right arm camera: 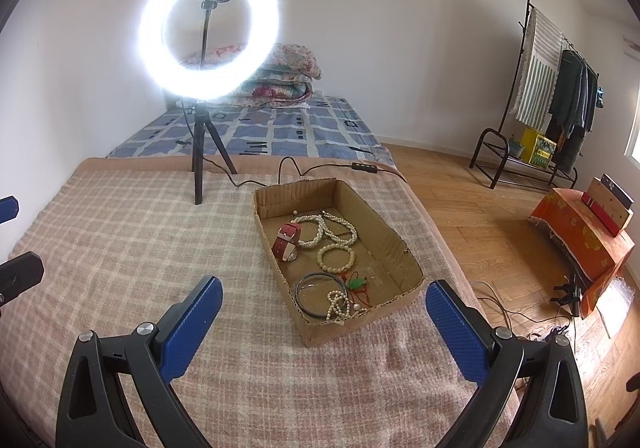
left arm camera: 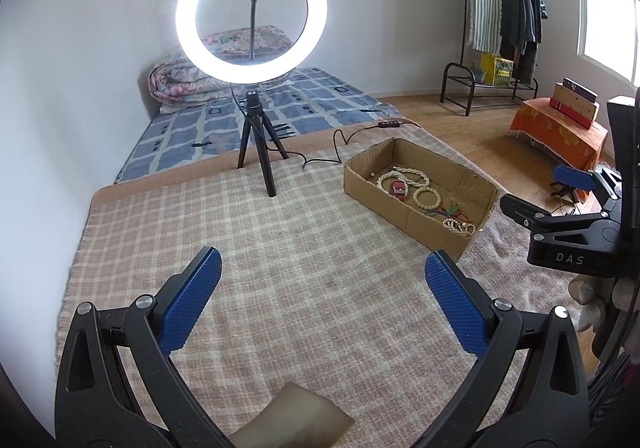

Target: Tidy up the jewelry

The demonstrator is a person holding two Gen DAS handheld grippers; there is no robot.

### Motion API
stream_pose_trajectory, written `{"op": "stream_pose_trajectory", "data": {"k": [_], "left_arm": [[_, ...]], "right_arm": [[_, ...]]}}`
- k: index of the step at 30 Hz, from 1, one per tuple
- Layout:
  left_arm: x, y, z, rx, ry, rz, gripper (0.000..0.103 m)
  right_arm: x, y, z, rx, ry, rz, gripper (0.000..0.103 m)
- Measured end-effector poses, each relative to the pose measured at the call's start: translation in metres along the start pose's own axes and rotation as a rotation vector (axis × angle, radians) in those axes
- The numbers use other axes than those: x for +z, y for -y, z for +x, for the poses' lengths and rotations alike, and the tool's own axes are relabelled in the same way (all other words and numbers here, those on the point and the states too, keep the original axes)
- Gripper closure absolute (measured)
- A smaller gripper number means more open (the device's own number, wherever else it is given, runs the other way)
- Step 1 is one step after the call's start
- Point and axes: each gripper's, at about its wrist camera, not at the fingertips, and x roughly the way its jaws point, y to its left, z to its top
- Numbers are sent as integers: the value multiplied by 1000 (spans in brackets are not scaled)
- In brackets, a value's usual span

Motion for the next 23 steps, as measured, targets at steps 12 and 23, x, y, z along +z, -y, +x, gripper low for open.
{"op": "stream_pose_trajectory", "data": {"k": [12, 23], "left_arm": [[1, -11, -8, 9, -5, -34, 0], [1, -10, -4, 11, -27, -43, 0]], "right_arm": [[-6, 15, 15, -7, -65, 68, 0], [-5, 12, 15, -8, -60, 54, 0]]}}
